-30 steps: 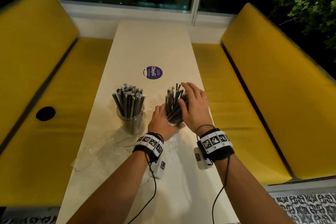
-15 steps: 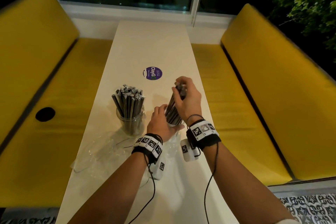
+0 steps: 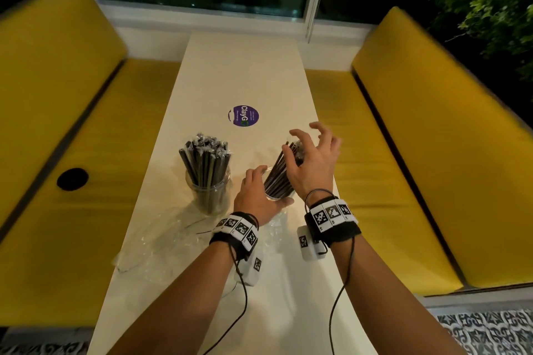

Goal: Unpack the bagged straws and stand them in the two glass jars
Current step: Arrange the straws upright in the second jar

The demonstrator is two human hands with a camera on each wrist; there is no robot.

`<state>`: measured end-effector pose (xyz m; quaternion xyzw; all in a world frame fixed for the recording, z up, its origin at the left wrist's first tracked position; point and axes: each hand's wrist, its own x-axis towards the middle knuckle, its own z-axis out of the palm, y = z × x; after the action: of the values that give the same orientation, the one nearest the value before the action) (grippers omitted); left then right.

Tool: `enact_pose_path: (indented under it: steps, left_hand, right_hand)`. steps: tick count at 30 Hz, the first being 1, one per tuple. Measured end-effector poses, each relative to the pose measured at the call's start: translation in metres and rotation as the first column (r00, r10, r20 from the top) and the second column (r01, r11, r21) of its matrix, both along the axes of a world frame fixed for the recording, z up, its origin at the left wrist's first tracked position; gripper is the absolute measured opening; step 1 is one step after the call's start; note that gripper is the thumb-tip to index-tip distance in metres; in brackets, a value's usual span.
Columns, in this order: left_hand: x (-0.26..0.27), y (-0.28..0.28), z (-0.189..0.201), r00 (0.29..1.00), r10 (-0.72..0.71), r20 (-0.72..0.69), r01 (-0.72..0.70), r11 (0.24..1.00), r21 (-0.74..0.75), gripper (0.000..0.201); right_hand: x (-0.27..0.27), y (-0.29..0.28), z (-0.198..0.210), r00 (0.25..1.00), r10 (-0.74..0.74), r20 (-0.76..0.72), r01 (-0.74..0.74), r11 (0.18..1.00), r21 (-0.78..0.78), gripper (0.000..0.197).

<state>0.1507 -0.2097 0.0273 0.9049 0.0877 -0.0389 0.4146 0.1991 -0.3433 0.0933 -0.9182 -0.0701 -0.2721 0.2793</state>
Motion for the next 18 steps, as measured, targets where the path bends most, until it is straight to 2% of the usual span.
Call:
enact_pose_path:
  steps: [2, 4, 8, 10, 13, 15, 18]
  left_hand:
    - [0.0, -0.001, 0.001, 1.0, -0.002, -0.004, 0.002, 1.0, 0.007, 0.11]
    - [-0.001, -0.001, 0.001, 1.0, 0.0, -0.003, 0.0, 1.0, 0.017, 0.109]
    - [-0.001, -0.002, 0.003, 1.0, 0.003, -0.01, -0.002, 1.0, 0.028, 0.109]
    - [-0.001, -0.002, 0.004, 1.0, 0.011, -0.009, -0.011, 0.999, 0.036, 0.11]
    - [-0.001, -0.003, 0.004, 1.0, 0.005, -0.012, -0.005, 0.999, 0.045, 0.109]
    - [-0.001, -0.003, 0.004, 1.0, 0.002, -0.016, -0.002, 0.999, 0.043, 0.11]
    - [-0.001, -0.002, 0.004, 1.0, 0.004, -0.022, -0.003, 0.999, 0.047, 0.113]
  right_hand:
    - [0.006, -0.001, -0.002, 0.992, 0.081, -0.094, -0.079, 0.997, 0.02, 0.034]
    - [0.011, -0.002, -0.002, 0.967, 0.197, -0.163, -0.174, 0.974, 0.147, 0.034]
    - [0.005, -0.005, -0.001, 0.98, 0.19, -0.058, -0.171, 0.956, 0.24, 0.033]
    - [0.001, -0.004, -0.006, 0.982, 0.185, -0.047, -0.17, 0.961, 0.219, 0.036]
    - [-0.002, -0.001, -0.01, 0.983, 0.145, -0.108, -0.13, 0.982, 0.134, 0.034]
    - [-0.002, 0.001, -0.004, 0.986, 0.125, -0.113, -0.11, 0.985, 0.13, 0.041]
    - [0.005, 0.003, 0.005, 0.97, 0.202, -0.135, -0.191, 0.978, 0.086, 0.048]
